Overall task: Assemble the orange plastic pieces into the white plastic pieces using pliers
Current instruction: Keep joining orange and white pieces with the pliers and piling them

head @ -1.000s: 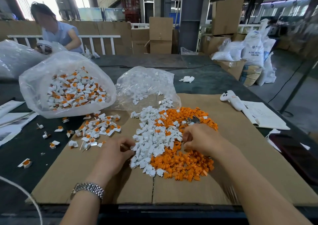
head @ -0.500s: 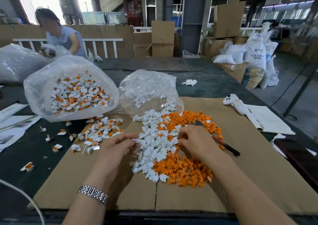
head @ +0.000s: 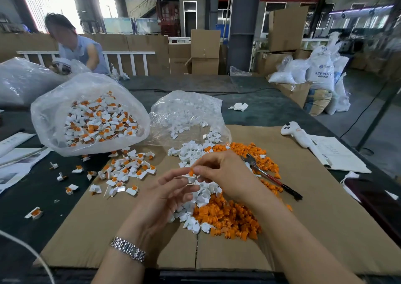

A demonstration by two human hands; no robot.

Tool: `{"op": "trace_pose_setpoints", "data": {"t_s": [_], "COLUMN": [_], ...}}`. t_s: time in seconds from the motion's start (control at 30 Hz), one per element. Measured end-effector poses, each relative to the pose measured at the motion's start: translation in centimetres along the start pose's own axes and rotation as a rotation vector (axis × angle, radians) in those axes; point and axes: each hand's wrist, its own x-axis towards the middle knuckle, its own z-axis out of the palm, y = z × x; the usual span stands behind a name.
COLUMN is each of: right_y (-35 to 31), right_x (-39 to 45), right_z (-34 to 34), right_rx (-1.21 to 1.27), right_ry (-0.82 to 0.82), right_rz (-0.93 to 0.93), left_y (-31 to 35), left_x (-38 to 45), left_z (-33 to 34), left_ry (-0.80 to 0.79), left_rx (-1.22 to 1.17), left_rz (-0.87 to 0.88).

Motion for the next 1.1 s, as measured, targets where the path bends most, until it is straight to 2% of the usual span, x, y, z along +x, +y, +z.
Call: {"op": "trace_pose_setpoints", "data": {"t_s": [0.1, 0.3, 0.43, 0.53, 0.67, 0.8, 0.87, 0.97, 1.1], "right_y": [0.0, -0.4, -0.9, -1.1, -1.1, -1.0, -0.9, -0.7, -0.4], "right_x": [-0.2, -0.6, -0.8, -0.9, -1.1, -1.1, -1.2, -1.5, -1.6], "right_z": [0.3, 0.5, 0.8, 0.5, 0.2, 0.5, 0.5, 0.5, 0.7], "right_rx": [-0.155, -0.279, -0.328, -0.295, -0.214, -0.155, -0.122, -0.070, -0.119], "right_ry": [0.002, 0.015, 0.021, -0.001, -0.009, 0.058, 0.050, 0.002, 0.028], "right_rz": [-0.024, -0.045, -0.064, -0.052, -0.021, 0.035, 0.012, -0.032, -0.101], "left_y": [0.1, -0.2, -0.4, -0.1, 0.2, -0.1, -0.2, -0.1, -0.3], "left_x": [-0.1, -0.2, -0.2, -0.4, -1.0, -1.3, -1.3, -1.5, -1.3], "left_z": [0.2, 0.1, 0.1, 0.1, 0.5, 1.4, 1.6, 1.8, 1.2], "left_ry": [-0.014, 0.007, 0.039, 0.029, 0.016, 0.093, 0.108, 0.102, 0.107], "left_rx": [-0.018, 0.035, 0.097, 0.243, 0.313, 0.405, 0.331, 0.072, 0.019], "left_rz": [0.007, 0.048, 0.136, 0.188, 0.225, 0.313, 0.283, 0.189, 0.167]}}
